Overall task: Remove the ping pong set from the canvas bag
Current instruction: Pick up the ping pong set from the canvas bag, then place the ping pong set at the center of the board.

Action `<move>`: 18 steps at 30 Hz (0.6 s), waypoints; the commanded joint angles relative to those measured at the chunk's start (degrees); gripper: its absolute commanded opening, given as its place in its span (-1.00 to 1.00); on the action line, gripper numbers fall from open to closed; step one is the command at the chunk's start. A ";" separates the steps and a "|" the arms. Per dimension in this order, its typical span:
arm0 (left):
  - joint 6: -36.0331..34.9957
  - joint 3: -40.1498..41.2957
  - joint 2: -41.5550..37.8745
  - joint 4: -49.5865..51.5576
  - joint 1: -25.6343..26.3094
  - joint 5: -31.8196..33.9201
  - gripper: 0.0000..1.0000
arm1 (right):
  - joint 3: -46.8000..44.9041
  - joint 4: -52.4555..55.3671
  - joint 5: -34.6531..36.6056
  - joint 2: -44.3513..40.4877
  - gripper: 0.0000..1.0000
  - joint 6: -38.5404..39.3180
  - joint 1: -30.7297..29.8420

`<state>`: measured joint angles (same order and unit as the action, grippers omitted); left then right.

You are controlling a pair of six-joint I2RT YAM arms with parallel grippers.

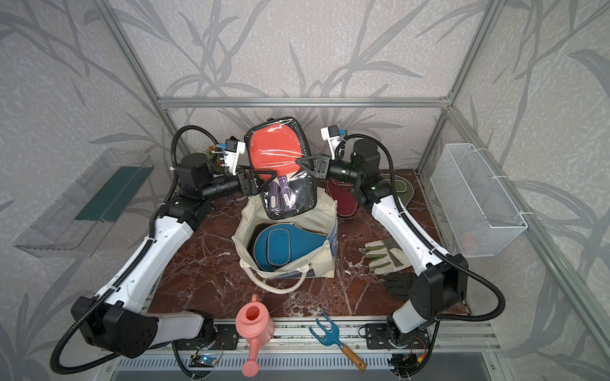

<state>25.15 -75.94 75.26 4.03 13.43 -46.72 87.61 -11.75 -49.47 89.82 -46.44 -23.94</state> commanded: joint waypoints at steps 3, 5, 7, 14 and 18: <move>4.96 1.26 -1.50 -10.07 -0.42 -1.89 0.62 | 0.31 -13.21 -2.58 -0.22 -1.00 -5.39 -0.78; 5.94 1.33 -1.83 -11.92 -0.42 -1.64 0.35 | 0.26 -12.79 -2.45 -0.09 -1.00 -5.02 -0.99; 7.05 0.88 -2.05 -13.57 -0.51 -1.25 -0.06 | 0.19 -11.62 -2.23 -0.06 -1.00 -4.31 -1.08; 16.22 -4.21 1.30 -19.52 -4.60 -2.45 -1.00 | 2.16 -0.24 -1.70 -2.22 -0.56 4.13 -0.66; 12.28 -14.35 4.64 -8.21 -8.80 -1.66 -1.00 | 3.36 9.38 -0.42 -5.16 0.77 9.44 1.81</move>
<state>39.55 -83.26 78.78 -6.17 8.32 -54.26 88.64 -9.69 -49.21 89.21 -41.87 -23.20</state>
